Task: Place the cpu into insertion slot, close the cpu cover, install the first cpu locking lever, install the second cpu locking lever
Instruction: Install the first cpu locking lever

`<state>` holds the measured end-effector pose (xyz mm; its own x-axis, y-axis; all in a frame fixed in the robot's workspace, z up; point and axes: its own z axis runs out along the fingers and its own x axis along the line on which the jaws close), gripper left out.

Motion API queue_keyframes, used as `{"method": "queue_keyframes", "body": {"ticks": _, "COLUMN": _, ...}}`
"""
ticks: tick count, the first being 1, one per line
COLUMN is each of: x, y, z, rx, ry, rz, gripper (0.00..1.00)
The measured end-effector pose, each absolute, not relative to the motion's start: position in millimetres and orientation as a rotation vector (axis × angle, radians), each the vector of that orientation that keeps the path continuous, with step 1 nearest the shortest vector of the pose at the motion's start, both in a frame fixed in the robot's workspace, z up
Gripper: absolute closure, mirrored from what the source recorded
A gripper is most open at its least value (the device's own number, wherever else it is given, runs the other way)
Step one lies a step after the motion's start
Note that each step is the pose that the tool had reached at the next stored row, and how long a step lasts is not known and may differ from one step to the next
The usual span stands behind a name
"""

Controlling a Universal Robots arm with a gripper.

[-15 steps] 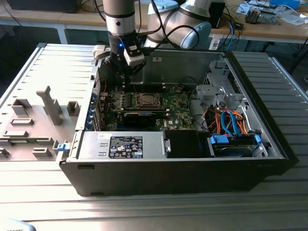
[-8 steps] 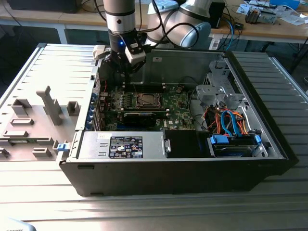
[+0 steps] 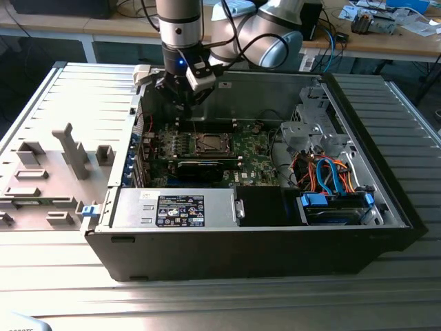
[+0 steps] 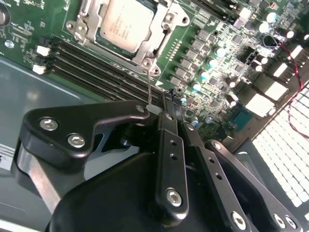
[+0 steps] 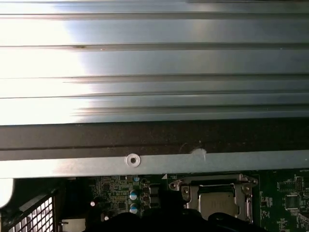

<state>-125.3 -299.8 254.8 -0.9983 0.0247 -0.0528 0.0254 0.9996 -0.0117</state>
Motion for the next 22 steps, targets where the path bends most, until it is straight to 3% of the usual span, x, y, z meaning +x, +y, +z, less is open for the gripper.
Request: {"method": "queue_keyframes", "body": {"ticks": 22, "x": -118.5, "y": -299.8, "z": 254.3, "rx": 0.039, "ry": 3.090, "rz": -0.019, "gripper": 0.89}}
